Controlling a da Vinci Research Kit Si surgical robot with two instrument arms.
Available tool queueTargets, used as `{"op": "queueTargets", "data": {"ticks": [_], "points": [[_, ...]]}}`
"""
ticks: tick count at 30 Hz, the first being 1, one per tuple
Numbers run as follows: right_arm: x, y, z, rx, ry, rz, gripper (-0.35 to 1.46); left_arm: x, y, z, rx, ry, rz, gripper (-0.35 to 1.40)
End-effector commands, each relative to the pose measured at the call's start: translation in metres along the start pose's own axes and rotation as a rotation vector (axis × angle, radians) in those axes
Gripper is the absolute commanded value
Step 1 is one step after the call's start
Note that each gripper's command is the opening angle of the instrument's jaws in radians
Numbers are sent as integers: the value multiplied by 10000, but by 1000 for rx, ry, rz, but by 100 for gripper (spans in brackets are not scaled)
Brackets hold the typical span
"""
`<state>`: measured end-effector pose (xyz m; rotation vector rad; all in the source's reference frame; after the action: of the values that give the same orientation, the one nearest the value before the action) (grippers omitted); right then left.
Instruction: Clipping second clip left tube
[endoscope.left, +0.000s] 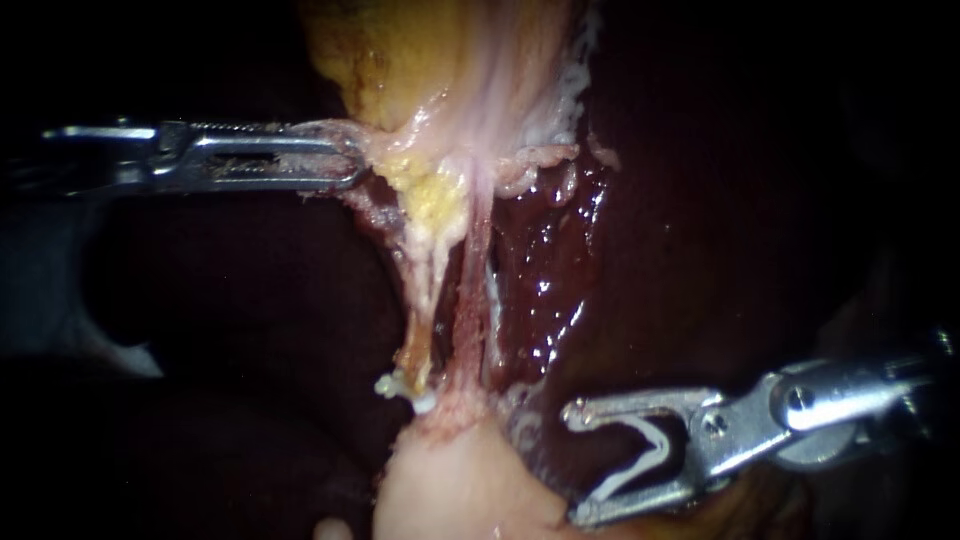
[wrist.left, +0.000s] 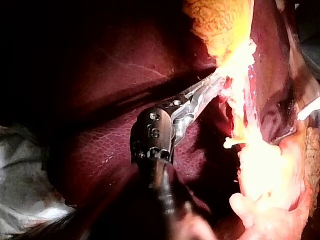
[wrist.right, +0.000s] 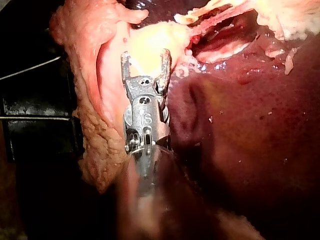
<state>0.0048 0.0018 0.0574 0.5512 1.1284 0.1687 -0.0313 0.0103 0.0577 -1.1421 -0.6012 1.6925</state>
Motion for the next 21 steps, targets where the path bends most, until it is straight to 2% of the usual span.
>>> {"op": "queueTargets", "data": {"ticks": [1, 3, 7, 11, 14, 21], "points": [[0, 0, 0, 0, 0, 0, 50, 0, 0, -3, -3, -2, 0, -35], [0, 1, 0, 0, 0, 0, 50, 3, -2, -12, -9, -5, -1, -35], [-1, 1, 0, 0, 0, 0, 50, 21, -2, -45, 7, -3, -11, -35], [-1, 1, -1, 1, 0, -1, 50, 43, 2, -81, 16, 27, -28, -35], [-1, 1, -1, 1, 0, -1, 50, 52, 4, -99, 24, 43, -43, -35], [0, 1, 0, 3, 0, -1, 50, 50, 4, -99, 29, 49, -44, -35]]}}
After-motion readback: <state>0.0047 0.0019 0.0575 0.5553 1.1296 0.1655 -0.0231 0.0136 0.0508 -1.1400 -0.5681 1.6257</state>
